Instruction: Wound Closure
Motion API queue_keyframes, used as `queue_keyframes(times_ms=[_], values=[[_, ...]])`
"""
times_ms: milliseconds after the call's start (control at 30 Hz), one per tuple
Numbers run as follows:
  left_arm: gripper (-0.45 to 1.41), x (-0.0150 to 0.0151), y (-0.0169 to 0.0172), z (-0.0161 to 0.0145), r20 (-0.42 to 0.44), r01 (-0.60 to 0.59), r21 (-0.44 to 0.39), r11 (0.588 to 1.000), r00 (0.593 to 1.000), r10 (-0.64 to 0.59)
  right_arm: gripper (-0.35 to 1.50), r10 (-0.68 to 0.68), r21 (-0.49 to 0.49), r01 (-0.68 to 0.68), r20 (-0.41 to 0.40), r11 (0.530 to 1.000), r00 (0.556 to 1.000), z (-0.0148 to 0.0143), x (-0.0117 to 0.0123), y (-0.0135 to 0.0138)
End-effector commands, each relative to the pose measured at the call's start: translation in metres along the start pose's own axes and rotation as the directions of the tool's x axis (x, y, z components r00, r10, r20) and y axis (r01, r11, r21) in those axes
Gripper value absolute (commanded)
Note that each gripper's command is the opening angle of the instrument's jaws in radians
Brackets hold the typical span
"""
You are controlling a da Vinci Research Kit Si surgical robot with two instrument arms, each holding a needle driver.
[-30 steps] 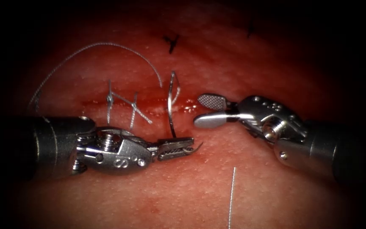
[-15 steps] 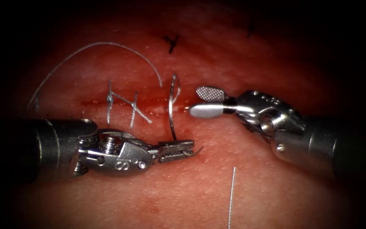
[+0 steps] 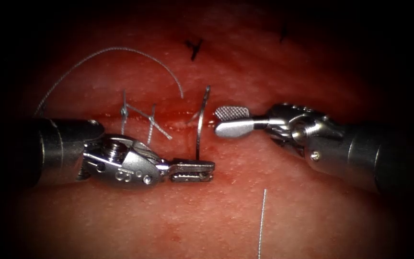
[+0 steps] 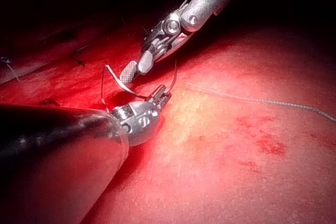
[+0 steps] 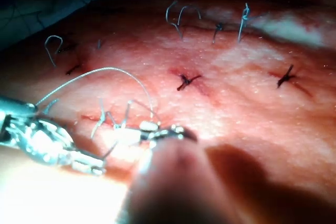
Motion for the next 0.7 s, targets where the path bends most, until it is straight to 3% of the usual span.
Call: queue_keyframes(times_ms=[33,400,700], values=[[-0.45,-0.0003,-0.0003,0.0008,-0.004,-0.007,0.000,1.000,1.000,0.007,0.86,-0.005,0.007,0.005,-0.002,1.000,1.000,0.0011,0.0005,0.0003],[-0.45,-0.0001,-0.0002,0.0013,0.002,-0.017,0.009,1.000,1.000,0.017,0.88,-0.006,0.007,0.006,-0.020,1.000,1.000,0.0030,0.0005,0.0002],[-0.45,0.0000,-0.0002,0.0013,0.046,-0.019,0.026,0.999,0.999,0.018,0.71,0.000,-0.045,-0.002,-0.060,0.999,0.998,0.0036,0.0006,-0.0001]])
